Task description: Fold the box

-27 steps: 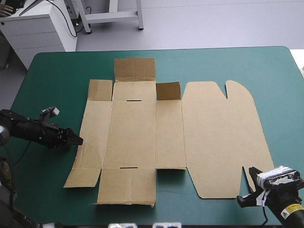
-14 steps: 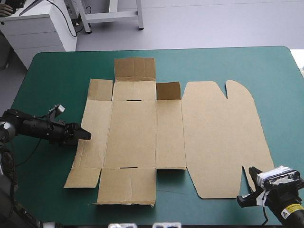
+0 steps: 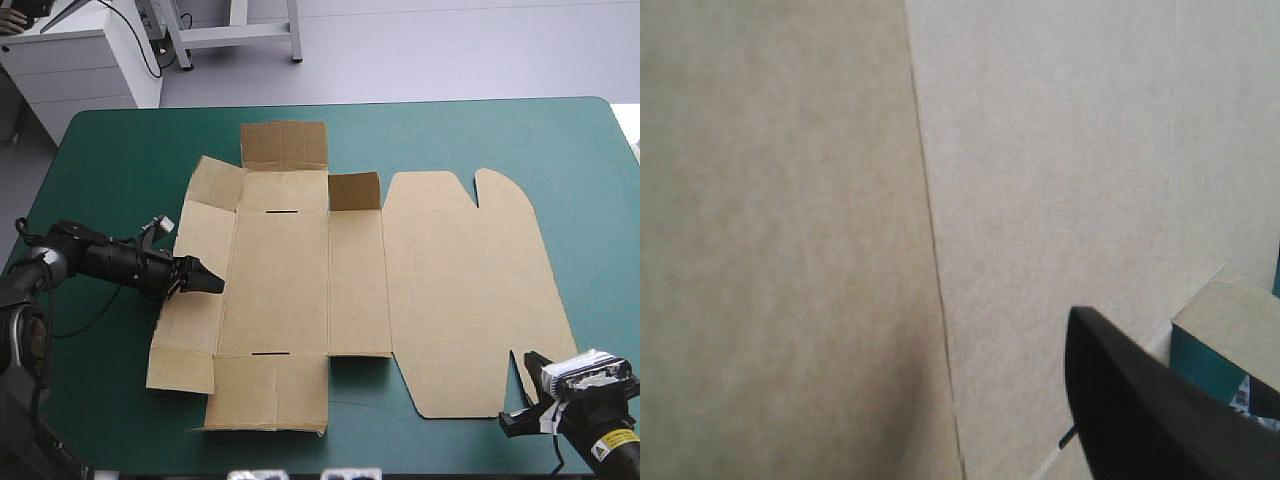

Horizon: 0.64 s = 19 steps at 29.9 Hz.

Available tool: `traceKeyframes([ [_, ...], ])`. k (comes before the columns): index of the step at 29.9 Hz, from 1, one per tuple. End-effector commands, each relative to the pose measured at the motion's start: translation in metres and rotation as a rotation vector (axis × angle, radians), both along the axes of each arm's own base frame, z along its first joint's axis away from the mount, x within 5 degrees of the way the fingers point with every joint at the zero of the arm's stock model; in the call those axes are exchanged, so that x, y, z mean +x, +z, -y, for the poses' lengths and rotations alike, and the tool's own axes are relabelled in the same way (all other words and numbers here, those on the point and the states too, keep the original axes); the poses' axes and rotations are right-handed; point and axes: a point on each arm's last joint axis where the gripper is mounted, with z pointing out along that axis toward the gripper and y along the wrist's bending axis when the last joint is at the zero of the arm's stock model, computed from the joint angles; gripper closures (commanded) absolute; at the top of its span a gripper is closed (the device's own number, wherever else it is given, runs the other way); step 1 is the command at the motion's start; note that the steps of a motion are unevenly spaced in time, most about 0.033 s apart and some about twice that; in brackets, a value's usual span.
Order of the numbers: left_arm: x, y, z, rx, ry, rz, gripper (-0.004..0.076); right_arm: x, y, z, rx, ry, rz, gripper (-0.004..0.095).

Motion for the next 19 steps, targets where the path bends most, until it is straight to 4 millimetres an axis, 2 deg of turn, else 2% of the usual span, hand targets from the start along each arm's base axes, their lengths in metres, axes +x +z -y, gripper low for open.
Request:
traceKeyframes([
  [1,-0.005,0.019,0.014,-0.095,-0.044,-0.011,0.0332,0.004,0.012,0.0,0.012,-0.008,0.076,0.0928],
  [9,0.0,0.025,0.024,-0.168,-0.011,0.008,0.0447,0.004,0.012,0.0,0.012,-0.008,0.076,0.0928],
  [15,-0.003,0.021,0.022,-0.119,-0.047,-0.003,0.0505,0.004,0.012,0.0,0.012,-0.008,0.076,0.0928],
  [17,-0.005,0.019,0.02,-0.091,-0.069,-0.008,0.0579,0.004,0.012,0.0,0.012,-0.008,0.076,0.0928],
  [19,-0.006,0.019,0.02,-0.08,-0.079,-0.008,0.0701,0.004,0.012,0.0,0.012,-0.008,0.076,0.0928],
])
